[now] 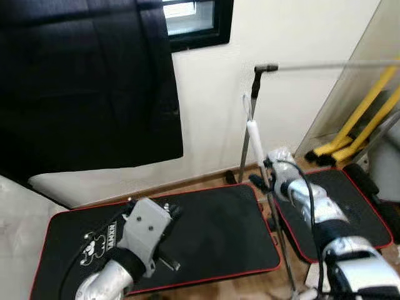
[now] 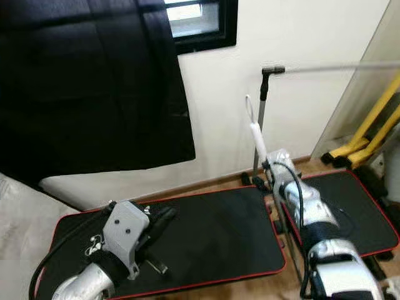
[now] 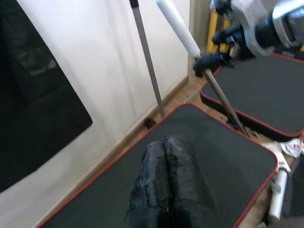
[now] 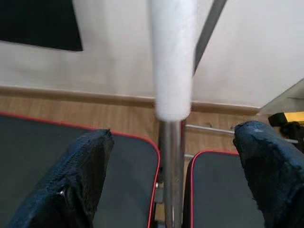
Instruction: Sweep floor
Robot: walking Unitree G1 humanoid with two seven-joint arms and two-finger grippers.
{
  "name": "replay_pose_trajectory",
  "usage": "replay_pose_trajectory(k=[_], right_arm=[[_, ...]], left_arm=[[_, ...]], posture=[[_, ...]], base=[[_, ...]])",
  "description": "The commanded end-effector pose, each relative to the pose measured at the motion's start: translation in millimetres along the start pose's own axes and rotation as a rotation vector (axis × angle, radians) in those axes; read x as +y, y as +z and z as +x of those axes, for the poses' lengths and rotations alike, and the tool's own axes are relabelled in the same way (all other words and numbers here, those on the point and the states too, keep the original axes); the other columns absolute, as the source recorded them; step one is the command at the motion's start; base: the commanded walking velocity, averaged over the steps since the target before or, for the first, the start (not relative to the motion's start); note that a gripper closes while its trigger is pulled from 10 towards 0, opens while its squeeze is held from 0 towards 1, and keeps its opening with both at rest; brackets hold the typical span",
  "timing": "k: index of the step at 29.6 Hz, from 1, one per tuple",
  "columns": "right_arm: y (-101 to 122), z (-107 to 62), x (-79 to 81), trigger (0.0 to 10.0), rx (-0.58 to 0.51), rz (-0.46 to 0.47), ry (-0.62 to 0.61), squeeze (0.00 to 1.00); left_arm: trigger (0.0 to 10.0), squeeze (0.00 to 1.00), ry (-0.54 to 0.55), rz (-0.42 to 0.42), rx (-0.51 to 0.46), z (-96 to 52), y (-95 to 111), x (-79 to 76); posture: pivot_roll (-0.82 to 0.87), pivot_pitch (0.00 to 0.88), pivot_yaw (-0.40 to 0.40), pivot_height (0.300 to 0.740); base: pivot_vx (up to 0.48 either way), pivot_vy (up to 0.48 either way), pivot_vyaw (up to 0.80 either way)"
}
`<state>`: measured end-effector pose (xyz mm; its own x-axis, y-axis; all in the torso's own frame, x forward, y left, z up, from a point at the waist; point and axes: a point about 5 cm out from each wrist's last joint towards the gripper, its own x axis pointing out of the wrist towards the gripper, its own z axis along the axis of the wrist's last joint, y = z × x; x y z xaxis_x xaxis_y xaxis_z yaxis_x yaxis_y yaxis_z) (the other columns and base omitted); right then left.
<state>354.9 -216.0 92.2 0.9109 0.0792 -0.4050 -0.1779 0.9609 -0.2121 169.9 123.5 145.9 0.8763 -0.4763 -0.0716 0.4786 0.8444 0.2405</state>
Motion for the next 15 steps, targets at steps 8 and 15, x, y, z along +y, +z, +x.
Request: replay_pose_trajectory(k=[8,15], right_arm=[[11,5.8,-5.0,10.0,-0.061,0.01,-0.048,0.0],[22,6.9,-14.2,0.0,-0.114,0.027,-0.109,0.0]], left_arm=[[10.0,0.0,-0.048,0.003,0.041,-9.6,4,-8.6],[10.0,0.0,-0.052,0.002,0.063,-16.6,7,-10.6]], posture=[[0.04,0.247,-0.023,0.74],[0.06,0.262,-0.019,0.74]], base=[[0.0,0.0,0.0],[0.0,0.0,0.0]])
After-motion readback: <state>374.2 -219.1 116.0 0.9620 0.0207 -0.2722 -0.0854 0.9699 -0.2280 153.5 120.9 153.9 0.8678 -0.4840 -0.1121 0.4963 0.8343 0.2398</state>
